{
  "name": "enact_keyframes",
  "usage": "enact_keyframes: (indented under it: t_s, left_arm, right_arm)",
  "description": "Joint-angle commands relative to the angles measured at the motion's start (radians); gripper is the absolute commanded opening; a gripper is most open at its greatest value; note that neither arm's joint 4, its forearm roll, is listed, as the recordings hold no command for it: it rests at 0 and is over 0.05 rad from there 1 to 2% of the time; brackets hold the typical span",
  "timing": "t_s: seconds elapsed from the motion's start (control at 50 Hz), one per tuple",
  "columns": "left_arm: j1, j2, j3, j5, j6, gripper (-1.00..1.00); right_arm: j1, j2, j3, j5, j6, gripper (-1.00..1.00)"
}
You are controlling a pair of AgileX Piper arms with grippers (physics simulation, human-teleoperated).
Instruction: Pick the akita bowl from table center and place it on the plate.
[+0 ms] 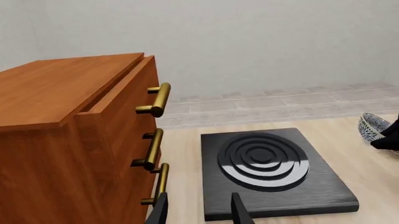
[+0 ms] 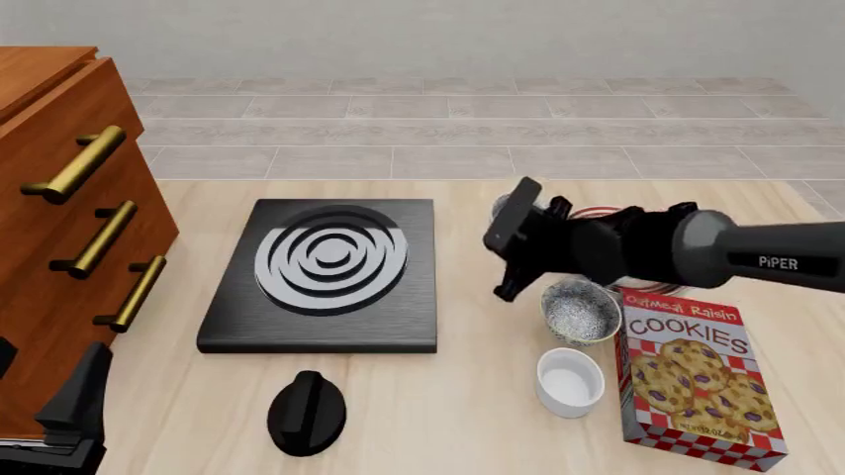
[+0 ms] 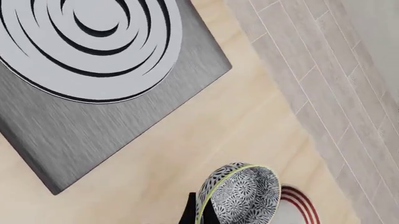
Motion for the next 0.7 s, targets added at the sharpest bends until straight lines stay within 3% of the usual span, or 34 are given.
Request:
enact_keyframes:
  t_s: [0.02,0.36,0.54,0.62,0.7]
  left_arm:
    - [-0.002,0.002,0.000,0.000,0.000,1.00]
    - [-0.001,0.004,0.000,-0.001,0.000,1.00]
    - [0.000,0.005,0.000,-0.001,0.001,1.00]
    - [-0.001,0.009,0.000,-0.002,0.001,1.00]
    - [-0.005,0.017,0.000,-0.005,0.003,1.00]
  right_arm:
    - [-0.069,-0.020,-0.025,0.004,0.054,-1.00]
    - [-0.201,-0.027,-0.055,0.014,0.182,-1.00]
    - [-0.260,0.000,-0.033,-0.015,0.165,-1.00]
    - [-0.310,0.017,-0.024,-0.032,0.130,-1.00]
    - [-0.325,0.016,-0.035,-0.028,0.152,-1.00]
